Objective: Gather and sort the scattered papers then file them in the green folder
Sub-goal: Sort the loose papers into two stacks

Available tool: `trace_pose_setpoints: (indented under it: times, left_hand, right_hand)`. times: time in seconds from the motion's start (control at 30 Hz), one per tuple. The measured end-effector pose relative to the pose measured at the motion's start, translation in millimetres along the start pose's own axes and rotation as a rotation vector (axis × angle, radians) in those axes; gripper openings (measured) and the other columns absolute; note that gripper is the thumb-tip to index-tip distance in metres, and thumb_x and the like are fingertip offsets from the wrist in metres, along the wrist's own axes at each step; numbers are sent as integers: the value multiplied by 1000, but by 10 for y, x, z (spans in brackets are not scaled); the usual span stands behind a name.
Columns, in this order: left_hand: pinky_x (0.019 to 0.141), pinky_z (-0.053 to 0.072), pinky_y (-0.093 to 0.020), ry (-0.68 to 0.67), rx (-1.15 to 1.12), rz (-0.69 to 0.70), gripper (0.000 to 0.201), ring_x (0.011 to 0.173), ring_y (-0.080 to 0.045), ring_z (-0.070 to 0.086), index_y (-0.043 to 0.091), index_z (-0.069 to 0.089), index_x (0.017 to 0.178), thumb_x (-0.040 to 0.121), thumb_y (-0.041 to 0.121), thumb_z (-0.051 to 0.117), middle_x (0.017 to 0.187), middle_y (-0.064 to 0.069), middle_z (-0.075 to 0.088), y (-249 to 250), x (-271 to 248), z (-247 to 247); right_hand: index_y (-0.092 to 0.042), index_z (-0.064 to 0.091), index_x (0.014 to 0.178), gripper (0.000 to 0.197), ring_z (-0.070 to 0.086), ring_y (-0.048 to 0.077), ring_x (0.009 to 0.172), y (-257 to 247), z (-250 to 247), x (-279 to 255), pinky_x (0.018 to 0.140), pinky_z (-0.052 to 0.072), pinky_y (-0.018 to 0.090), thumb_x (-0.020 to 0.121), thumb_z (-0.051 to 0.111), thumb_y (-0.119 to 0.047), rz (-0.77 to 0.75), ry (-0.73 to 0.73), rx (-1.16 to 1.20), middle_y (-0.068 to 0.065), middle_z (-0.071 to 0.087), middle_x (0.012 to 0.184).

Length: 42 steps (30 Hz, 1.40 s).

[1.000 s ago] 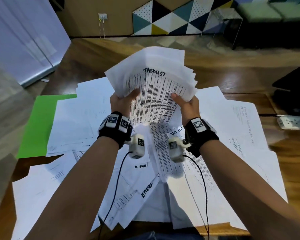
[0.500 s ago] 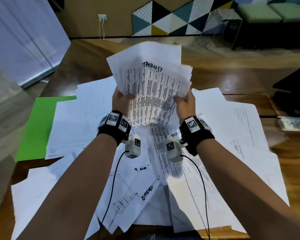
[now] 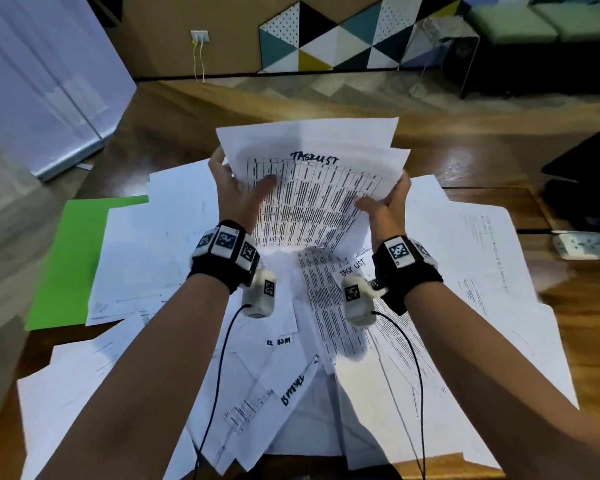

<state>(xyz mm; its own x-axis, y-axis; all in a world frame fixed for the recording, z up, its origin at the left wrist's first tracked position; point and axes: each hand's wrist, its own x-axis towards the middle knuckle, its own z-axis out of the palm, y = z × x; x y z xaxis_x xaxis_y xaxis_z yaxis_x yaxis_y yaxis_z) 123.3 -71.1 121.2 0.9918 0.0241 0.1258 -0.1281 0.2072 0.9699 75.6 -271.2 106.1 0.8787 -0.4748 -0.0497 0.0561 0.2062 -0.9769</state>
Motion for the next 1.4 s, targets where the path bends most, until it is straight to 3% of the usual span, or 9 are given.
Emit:
trace_pose_setpoints:
  times: [0.13, 0.27, 0.43, 0.67, 0.9, 0.97, 1.03, 1.13, 1.4]
  left_hand:
    - [76, 55, -20, -115, 105, -5, 64, 91, 6, 64, 20, 31, 118, 72, -11, 62, 105, 0, 54, 41, 120, -16]
    - [90, 53, -41, -191, 187, -110, 65, 109, -20, 60, 30, 39, 116, 68, -4, 64, 115, -4, 57, -51, 127, -15]
    - [91, 51, -44, 19, 506, -171, 34, 94, -20, 57, 11, 57, 114, 81, 5, 60, 105, -6, 64, -221, 57, 118]
    - [84, 55, -50, -27, 589, -261, 34, 93, -31, 65, 21, 63, 107, 77, 6, 55, 107, -14, 69, -51, 105, 119]
    - [75, 51, -21, 61, 871, -578, 42, 87, -39, 57, -2, 47, 133, 92, -8, 40, 106, -26, 61, -624, -548, -423]
    - [90, 48, -30, 118, 909, -675, 44, 105, -38, 56, -2, 44, 137, 93, -5, 40, 124, -22, 57, -774, -767, -571]
    - [78, 45, -29, 152, 921, -721, 43, 89, -29, 55, -2, 45, 136, 94, -5, 39, 123, -19, 56, -854, -929, -678]
    - [52, 34, -19, 169, 963, -777, 49, 67, -19, 45, -1, 37, 141, 93, -3, 45, 142, -21, 44, -912, -1058, -774]
    - [81, 40, -27, 267, 864, -759, 49, 88, -24, 49, 5, 45, 136, 88, -8, 47, 120, -20, 59, -897, -1213, -753]
  right_hand:
    - [-6, 30, 126, 78, 54, 10, 91, 66, 24, 42, 72, 53, 28, 51, 51, 6, 57, -22, -63, 3, 53, 103]
    - [-2, 32, 134, 78, 54, 22, 101, 134, 109, 26, 89, 51, 42, 57, 45, 6, 76, -24, -120, 16, 54, 117]
    - [2, 38, 139, 61, 52, 28, 121, 164, 111, 81, 106, 42, 45, 80, 45, 19, 5, -131, -351, 21, 52, 135]
    - [-21, 55, 94, 27, 62, 4, 62, 8, -683, 278, 59, 51, 25, 84, 60, 3, 57, -245, -420, -9, 63, 69]
    - [0, 59, 108, 72, 53, 23, 99, 466, -1998, 194, 76, 45, 26, 56, 81, -43, 506, -233, -1371, 11, 57, 97]
    - [-3, 38, 139, 104, 46, 33, 126, 511, -2177, 66, 103, 42, 40, 59, 82, -52, 577, -195, -1532, 19, 47, 134]
    - [-6, 22, 146, 116, 32, 37, 136, 557, -2296, -25, 111, 32, 46, 60, 80, -58, 590, -211, -1667, 19, 33, 145]
    - [-8, 20, 143, 121, 33, 42, 132, 600, -2353, -93, 105, 36, 50, 52, 86, -53, 631, -152, -1602, 19, 29, 140]
    - [-3, 31, 139, 73, 49, 36, 123, 652, -2079, -64, 87, 42, 35, 81, 72, -17, 592, -209, -1253, 19, 46, 138]
